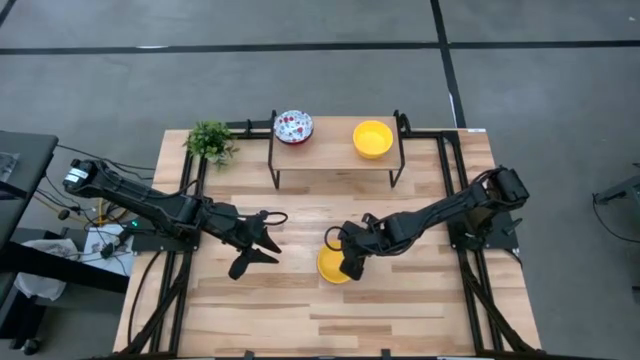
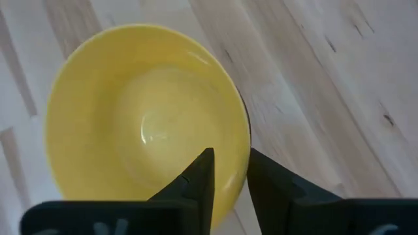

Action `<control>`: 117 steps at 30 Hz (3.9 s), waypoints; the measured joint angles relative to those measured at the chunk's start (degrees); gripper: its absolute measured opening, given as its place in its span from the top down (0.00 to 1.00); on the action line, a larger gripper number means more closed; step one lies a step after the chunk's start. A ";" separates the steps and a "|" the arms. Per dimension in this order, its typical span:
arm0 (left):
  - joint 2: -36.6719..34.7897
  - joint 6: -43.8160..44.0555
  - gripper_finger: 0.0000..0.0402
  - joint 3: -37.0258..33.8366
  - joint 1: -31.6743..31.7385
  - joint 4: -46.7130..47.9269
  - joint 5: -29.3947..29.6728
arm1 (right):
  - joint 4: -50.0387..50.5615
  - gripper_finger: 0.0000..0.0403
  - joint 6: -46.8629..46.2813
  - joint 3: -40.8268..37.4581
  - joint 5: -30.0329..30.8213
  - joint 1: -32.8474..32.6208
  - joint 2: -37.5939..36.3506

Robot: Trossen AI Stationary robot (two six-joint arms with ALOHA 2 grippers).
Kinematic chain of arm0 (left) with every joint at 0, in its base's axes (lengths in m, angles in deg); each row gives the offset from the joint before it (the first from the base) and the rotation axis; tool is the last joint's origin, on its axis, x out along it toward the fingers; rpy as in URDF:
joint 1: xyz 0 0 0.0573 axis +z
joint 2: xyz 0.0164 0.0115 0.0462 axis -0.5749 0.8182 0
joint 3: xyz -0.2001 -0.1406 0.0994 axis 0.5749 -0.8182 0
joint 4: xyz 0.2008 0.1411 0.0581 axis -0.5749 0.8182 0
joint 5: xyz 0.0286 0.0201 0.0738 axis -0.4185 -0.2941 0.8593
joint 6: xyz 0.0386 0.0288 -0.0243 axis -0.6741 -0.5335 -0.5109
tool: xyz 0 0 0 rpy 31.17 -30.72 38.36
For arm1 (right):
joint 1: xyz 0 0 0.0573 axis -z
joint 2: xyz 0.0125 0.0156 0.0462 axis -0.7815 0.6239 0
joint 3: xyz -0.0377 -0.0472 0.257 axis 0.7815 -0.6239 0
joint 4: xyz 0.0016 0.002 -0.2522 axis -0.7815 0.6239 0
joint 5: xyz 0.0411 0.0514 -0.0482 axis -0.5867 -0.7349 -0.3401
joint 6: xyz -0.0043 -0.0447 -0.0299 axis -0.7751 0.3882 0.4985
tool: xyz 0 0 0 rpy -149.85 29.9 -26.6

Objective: Pick & Place Mini bowls
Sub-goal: Stack the yellow bowl on top of the other yellow bowls on the shelf

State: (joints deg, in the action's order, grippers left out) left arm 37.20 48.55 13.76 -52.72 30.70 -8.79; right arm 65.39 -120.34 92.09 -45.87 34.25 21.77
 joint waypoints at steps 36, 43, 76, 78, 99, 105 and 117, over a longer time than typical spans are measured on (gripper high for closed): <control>0.00 0.04 0.69 -0.02 0.00 -0.66 0.01 | 7.38 1.00 4.42 6.70 -3.72 1.95 -0.42; 0.00 0.04 0.69 -0.02 -0.02 -0.66 0.01 | 14.02 1.00 5.92 10.73 -8.08 3.49 -0.42; 0.00 0.96 0.69 -0.02 0.00 -0.82 7.91 | 54.90 1.00 31.53 56.92 -12.12 36.06 -0.42; 0.00 1.30 0.69 -0.02 0.00 -0.84 9.02 | 55.47 1.00 32.49 57.21 -12.09 40.00 -0.42; 0.00 4.39 0.69 -0.02 0.00 -1.89 19.35 | 54.92 1.00 46.42 56.37 -19.99 65.22 2.41; 0.00 4.76 0.69 -0.02 -0.01 -2.59 19.68 | 54.83 1.00 49.00 55.64 -21.20 65.06 5.66; 0.00 6.23 0.69 -0.02 -0.02 -2.96 19.63 | 54.61 1.00 52.32 55.61 -21.20 63.52 8.65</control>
State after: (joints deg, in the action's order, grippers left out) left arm 37.20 54.78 13.74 -52.74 27.74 10.84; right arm 120.00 -68.02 147.70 -67.07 97.77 30.42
